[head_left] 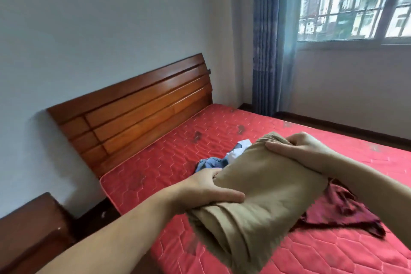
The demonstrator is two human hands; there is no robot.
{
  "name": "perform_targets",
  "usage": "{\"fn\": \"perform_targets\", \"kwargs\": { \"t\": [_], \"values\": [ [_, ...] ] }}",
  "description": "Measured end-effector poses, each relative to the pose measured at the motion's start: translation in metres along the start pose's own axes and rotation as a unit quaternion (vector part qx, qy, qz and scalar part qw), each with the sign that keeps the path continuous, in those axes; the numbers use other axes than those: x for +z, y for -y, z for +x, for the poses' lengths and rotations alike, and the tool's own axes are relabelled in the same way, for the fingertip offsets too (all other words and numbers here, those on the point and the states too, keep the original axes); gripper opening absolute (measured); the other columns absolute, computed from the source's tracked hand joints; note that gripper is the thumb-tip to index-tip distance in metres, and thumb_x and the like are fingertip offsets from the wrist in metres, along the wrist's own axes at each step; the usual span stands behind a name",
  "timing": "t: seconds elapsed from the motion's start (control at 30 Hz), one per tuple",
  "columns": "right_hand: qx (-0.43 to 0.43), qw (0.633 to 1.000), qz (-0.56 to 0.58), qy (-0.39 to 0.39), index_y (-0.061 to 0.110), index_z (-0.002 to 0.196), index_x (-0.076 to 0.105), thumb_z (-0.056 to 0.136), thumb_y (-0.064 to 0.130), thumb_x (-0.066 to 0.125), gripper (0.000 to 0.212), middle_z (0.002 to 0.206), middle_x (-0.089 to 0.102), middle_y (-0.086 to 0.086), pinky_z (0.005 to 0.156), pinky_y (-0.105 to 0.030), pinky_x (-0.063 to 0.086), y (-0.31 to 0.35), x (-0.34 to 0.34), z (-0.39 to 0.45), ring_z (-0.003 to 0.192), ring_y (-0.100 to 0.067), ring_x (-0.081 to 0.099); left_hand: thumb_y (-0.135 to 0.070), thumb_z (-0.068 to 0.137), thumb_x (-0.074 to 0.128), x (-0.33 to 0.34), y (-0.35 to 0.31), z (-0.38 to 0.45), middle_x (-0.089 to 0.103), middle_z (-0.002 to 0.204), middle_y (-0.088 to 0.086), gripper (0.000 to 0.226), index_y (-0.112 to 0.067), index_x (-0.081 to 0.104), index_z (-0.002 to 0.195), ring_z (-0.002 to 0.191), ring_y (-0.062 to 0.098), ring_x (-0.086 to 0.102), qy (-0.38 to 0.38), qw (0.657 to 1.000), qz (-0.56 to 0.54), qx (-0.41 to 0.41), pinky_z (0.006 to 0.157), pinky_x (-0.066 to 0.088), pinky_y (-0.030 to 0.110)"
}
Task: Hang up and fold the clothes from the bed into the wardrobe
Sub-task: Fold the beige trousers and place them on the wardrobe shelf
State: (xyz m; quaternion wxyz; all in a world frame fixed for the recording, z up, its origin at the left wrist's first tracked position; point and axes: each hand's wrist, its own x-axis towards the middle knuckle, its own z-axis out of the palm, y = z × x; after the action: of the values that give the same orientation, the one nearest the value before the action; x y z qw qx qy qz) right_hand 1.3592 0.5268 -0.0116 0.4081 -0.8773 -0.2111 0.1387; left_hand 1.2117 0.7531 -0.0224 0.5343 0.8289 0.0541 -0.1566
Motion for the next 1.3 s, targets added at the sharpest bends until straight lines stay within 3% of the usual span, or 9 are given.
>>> {"fn": "perform_targets", "kwargs": {
  "t": [0.07, 0.13, 0.3, 0.47, 0.6, 0.77, 0.97, 1.07, 1.3],
  "values": [
    [0.036, 0.984, 0.140, 0.101, 0.011, 0.087, 0.076, 0.077, 0.063, 0.065, 0.053, 0.088, 0.075, -0.003, 0.077, -0.032, 0.056, 0.016, 0.004, 0.002, 0.076, -0.015, 0.070, -0.030, 0.075, 0.081, -0.004, 0.007, -0.029, 0.072, 0.113, 0.006, 0.051, -0.012, 0.064, 0.119, 0.108, 0.022, 0.067, -0.019, 0.998, -0.061, -0.022, 0.094, 0.054, 0.036],
    [0.044, 0.909, 0.370, 0.185, 0.015, 0.109, 0.073, 0.085, 0.061, 0.054, 0.055, 0.114, 0.071, -0.012, 0.096, -0.041, 0.048, 0.032, 0.018, -0.002, 0.101, -0.025, 0.067, -0.020, 0.083, 0.074, -0.007, 0.014, -0.062, 0.076, 0.098, 0.000, 0.032, -0.011, 0.064, 0.112, 0.095, 0.013, 0.072, -0.082, 0.987, -0.132, -0.025, 0.079, 0.056, 0.024],
    [0.079, 0.779, 0.531, 0.323, 0.012, 0.110, 0.073, 0.072, 0.080, 0.041, 0.084, 0.104, 0.070, -0.015, 0.074, -0.044, 0.055, 0.073, 0.119, -0.030, 0.086, -0.031, 0.070, -0.009, 0.084, 0.063, -0.025, 0.035, -0.120, 0.070, 0.060, -0.002, 0.004, -0.009, 0.063, 0.088, 0.052, 0.007, 0.067, -0.359, 0.870, -0.338, 0.010, 0.051, 0.052, 0.018],
    [0.013, 0.813, 0.453, 0.366, 0.009, 0.119, 0.063, 0.066, 0.059, 0.070, 0.072, 0.111, 0.071, -0.016, 0.095, -0.045, 0.051, 0.172, 0.203, -0.078, 0.102, -0.029, 0.070, -0.026, 0.074, 0.083, -0.041, 0.072, -0.191, 0.075, 0.095, 0.001, 0.039, -0.017, 0.063, 0.107, 0.082, 0.012, 0.072, -0.498, 0.810, -0.310, 0.005, 0.065, 0.055, 0.020],
    [-0.034, 0.862, 0.380, 0.333, 0.018, 0.124, 0.053, 0.066, 0.039, 0.083, 0.068, 0.108, 0.071, -0.011, 0.078, -0.041, 0.059, 0.224, 0.271, -0.100, 0.094, -0.027, 0.072, -0.031, 0.067, 0.087, -0.051, 0.110, -0.265, 0.076, 0.099, 0.001, 0.057, -0.019, 0.061, 0.116, 0.089, 0.016, 0.073, -0.529, 0.786, -0.320, 0.019, 0.079, 0.058, 0.032],
    [-0.015, 0.791, 0.357, 0.496, 0.004, 0.128, 0.054, 0.081, 0.046, 0.071, 0.065, 0.119, 0.066, -0.023, 0.096, -0.048, 0.050, 0.283, 0.356, -0.137, 0.109, -0.037, 0.065, -0.020, 0.073, 0.083, -0.073, 0.167, -0.368, 0.073, 0.111, 0.009, 0.060, -0.019, 0.056, 0.126, 0.103, 0.026, 0.070, -0.502, 0.767, -0.395, 0.063, 0.083, 0.055, 0.037],
    [-0.085, 0.787, 0.355, 0.498, 0.002, 0.123, 0.059, 0.089, 0.025, 0.065, 0.041, 0.110, 0.069, -0.025, 0.087, -0.046, 0.054, 0.353, 0.430, -0.168, 0.102, -0.040, 0.068, -0.043, 0.082, 0.075, -0.109, 0.215, -0.466, 0.064, 0.129, 0.010, 0.050, -0.024, 0.064, 0.127, 0.122, 0.030, 0.059, -0.471, 0.785, -0.399, 0.052, 0.107, 0.042, 0.053],
    [-0.105, 0.775, 0.310, 0.540, -0.001, 0.119, 0.061, 0.088, 0.024, 0.065, 0.040, 0.107, 0.070, -0.025, 0.078, -0.041, 0.056, 0.376, 0.455, -0.172, 0.099, -0.040, 0.069, -0.041, 0.085, 0.066, -0.123, 0.216, -0.491, 0.070, 0.117, 0.011, 0.034, -0.020, 0.073, 0.111, 0.112, 0.028, 0.066, -0.516, 0.727, -0.451, 0.045, 0.104, 0.046, 0.048],
    [-0.089, 0.730, 0.242, 0.633, 0.000, 0.123, 0.060, 0.091, 0.020, 0.062, 0.038, 0.115, 0.068, -0.022, 0.093, -0.043, 0.052, 0.399, 0.508, -0.145, 0.107, -0.036, 0.066, -0.048, 0.055, 0.089, -0.167, 0.268, -0.485, 0.073, 0.111, 0.012, 0.077, -0.021, 0.065, 0.123, 0.100, 0.031, 0.071, -0.626, 0.614, -0.482, 0.011, 0.084, 0.058, 0.045]
  ]
}}
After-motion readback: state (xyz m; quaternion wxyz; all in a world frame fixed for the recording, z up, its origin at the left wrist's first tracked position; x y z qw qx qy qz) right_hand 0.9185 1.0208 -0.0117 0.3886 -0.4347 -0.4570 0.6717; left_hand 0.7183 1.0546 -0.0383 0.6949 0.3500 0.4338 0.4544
